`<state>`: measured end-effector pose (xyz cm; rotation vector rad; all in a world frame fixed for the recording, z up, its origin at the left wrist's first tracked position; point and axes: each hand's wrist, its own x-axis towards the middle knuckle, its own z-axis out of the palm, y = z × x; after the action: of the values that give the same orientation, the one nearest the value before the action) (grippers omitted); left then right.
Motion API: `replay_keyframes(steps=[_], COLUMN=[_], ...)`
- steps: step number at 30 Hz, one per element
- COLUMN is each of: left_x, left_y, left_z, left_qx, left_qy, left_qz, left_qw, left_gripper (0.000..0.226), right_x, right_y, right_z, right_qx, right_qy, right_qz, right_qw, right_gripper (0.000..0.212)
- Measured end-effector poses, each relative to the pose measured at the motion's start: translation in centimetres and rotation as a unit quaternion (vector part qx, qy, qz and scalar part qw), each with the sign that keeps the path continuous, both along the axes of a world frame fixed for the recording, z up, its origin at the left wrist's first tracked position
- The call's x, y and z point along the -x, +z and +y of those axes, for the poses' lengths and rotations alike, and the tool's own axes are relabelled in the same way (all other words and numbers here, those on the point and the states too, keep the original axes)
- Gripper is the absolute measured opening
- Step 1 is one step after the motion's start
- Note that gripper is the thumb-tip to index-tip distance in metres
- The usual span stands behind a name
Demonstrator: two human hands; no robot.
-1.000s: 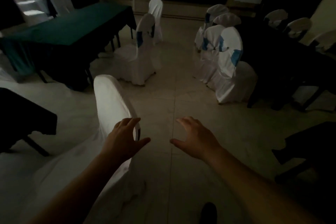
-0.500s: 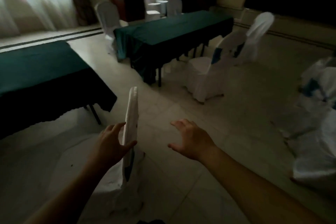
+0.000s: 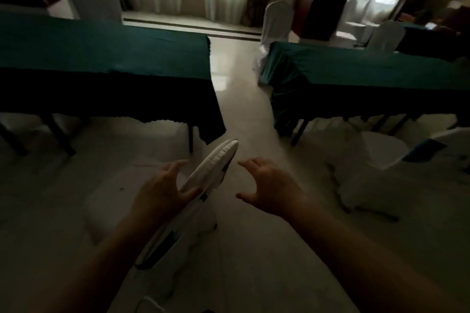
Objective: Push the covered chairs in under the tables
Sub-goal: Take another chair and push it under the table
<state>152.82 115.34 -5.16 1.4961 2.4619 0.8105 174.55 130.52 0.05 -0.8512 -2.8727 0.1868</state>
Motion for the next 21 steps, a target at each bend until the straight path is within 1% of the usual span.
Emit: replay_keyframes(steps=[2, 6, 10, 14, 17, 21], left_x=[-0.7, -1.9, -3.4, -4.6, -5.9, -7.6], left_y=[0.6, 1.8, 2.4, 2.0, 1.3, 0.8], left_z=[0.8, 1.5, 1.7, 2.1, 2.9, 3.5], left_qx=[0.008, 0.027, 0.015, 0.018, 0.054, 0.087], left_qy=[0.026, 0.087, 0.146, 0.228, 0.293, 0.356], left_qz=[-0.011, -0.005, 0.014, 0.003, -0.008, -0.021], left_qw=[1.000, 0.996, 0.989, 0.973, 0.954, 0.930], left_gripper=[0.080, 0.079, 0.076, 0.078, 0.078, 0.070], right_x=[0.7, 2.9, 5.5, 8.3, 9.8, 11.1], right_y=[0.1, -0.4, -1.1, -2.1, -3.1, -4.2], right_z=[2.3, 6.0, 9.2, 11.6, 13.9, 16.6], right_qx=[0.004, 0.006, 0.013, 0.026, 0.028, 0.031], right_qy=[0.036, 0.111, 0.194, 0.289, 0.355, 0.421], right_qz=[0.003, 0.011, 0.024, 0.023, 0.014, -0.004], right_qw=[0.999, 0.994, 0.981, 0.957, 0.934, 0.906], right_gripper=[0.084, 0.083, 0.080, 0.080, 0.080, 0.079])
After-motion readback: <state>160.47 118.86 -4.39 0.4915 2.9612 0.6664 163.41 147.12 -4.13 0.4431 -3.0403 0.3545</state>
